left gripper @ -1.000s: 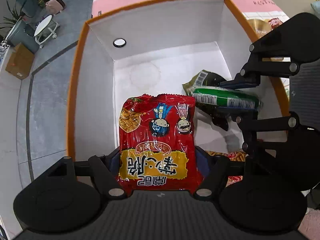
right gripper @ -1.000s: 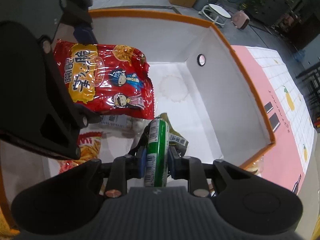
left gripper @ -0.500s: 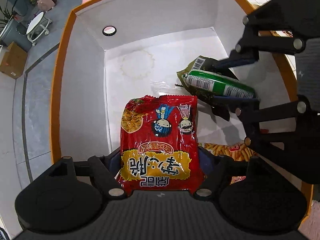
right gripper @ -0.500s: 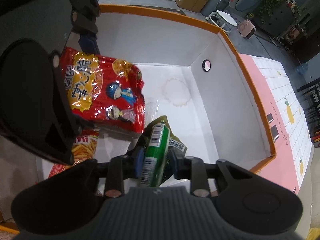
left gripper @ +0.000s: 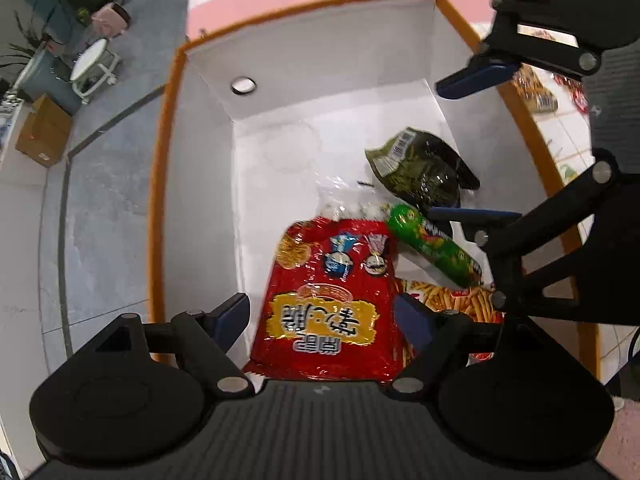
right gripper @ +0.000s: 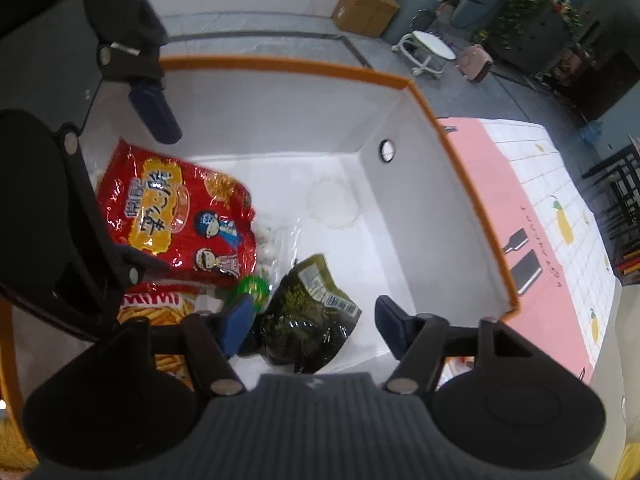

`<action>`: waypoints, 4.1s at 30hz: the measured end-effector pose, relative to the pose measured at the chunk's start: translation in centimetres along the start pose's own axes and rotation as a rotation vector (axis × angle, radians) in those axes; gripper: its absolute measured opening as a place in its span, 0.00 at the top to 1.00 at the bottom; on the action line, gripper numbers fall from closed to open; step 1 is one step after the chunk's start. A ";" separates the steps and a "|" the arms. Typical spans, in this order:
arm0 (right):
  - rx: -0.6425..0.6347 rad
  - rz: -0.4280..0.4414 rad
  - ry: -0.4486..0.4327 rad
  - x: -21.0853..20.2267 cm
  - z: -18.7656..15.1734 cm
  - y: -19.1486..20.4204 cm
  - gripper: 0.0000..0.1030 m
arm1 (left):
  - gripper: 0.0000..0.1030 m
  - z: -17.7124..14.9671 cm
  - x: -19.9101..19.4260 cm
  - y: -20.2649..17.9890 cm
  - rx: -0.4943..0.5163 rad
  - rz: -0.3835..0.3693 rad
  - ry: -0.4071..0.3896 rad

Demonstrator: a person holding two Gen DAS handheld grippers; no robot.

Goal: Organize snacks
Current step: 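Move both grippers back from the box to the remaining snacks, then grasp the clear peanut pack with the left gripper while the right grasps the red-labelled duck pack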

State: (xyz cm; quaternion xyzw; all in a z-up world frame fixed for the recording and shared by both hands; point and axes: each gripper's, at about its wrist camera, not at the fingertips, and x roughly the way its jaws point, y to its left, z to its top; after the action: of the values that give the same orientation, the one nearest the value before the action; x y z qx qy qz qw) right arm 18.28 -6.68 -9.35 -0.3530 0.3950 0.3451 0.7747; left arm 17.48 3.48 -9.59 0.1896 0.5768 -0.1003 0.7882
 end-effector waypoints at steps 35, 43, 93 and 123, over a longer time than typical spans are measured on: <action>0.520 -0.253 -0.173 -7.4 -20.5 -6.3 0.27 | 0.11 4.6 -4.7 -15.7 -0.005 -0.129 -0.373; 0.645 -0.277 -0.104 -3.0 -23.7 -10.0 0.33 | 0.11 9.5 -1.6 -16.9 -0.111 -0.180 -0.342; 0.729 -0.020 0.072 -0.1 -27.3 -12.7 0.56 | 0.20 10.4 7.0 -22.4 0.058 -0.176 -0.174; 0.696 -0.049 0.005 -2.5 -29.9 -6.2 0.22 | 0.00 3.4 6.3 -22.3 -0.081 -0.178 -0.197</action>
State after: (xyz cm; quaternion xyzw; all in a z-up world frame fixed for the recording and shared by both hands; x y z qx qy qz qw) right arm 11.15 -35.02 -18.62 -0.0781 0.4824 0.1703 0.8557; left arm 13.99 -17.79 -18.71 0.0949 0.5146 -0.1644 0.8362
